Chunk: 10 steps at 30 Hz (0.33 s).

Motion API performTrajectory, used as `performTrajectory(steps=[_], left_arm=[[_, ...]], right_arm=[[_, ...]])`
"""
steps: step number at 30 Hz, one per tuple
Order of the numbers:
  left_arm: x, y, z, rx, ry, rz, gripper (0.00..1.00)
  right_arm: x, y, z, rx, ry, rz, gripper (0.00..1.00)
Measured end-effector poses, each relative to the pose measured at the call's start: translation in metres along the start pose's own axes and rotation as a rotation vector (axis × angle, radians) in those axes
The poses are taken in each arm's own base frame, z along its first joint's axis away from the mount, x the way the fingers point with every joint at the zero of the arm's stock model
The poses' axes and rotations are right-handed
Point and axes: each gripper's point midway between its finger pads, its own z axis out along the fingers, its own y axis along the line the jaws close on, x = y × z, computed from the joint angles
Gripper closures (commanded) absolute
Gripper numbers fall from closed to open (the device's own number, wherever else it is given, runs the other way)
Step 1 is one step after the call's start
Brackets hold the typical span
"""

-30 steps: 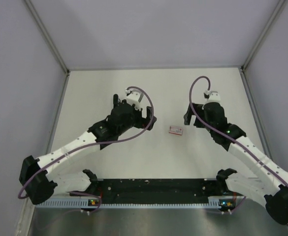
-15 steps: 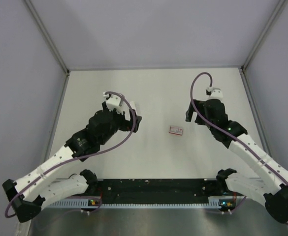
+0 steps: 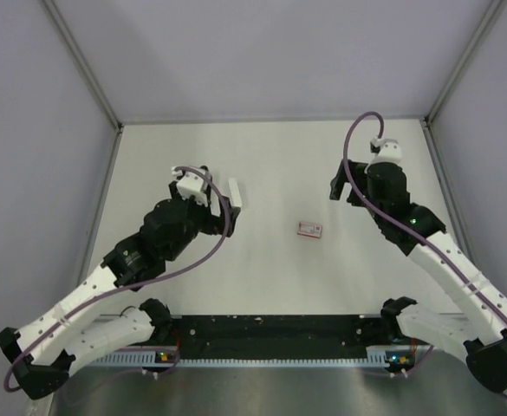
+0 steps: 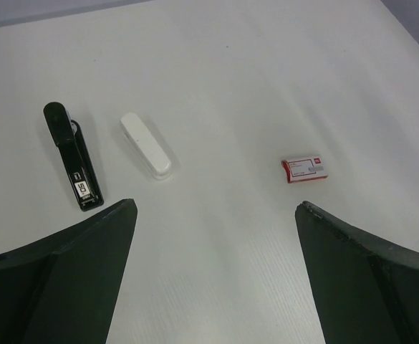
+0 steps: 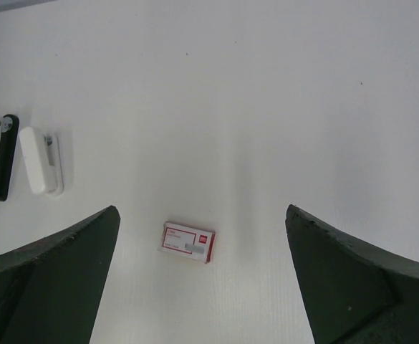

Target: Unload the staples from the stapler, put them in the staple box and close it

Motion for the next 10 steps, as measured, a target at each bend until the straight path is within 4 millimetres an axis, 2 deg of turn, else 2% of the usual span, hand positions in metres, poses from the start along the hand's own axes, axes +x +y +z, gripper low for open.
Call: performTrajectory(steps=[5,10], left_arm=[[-0.006,0.004,-0.005,-0.010,-0.021,0.013,0.01],[-0.011,0.006,-0.011,-0.014,-0.044,0.019,0.01]], right_arm=[[-0.009,0.002,-0.003,-0.007,-0.017,-0.002,0.01],[-0.010,0.002,-0.004,-0.009,-0.020,-0.023,0.01]])
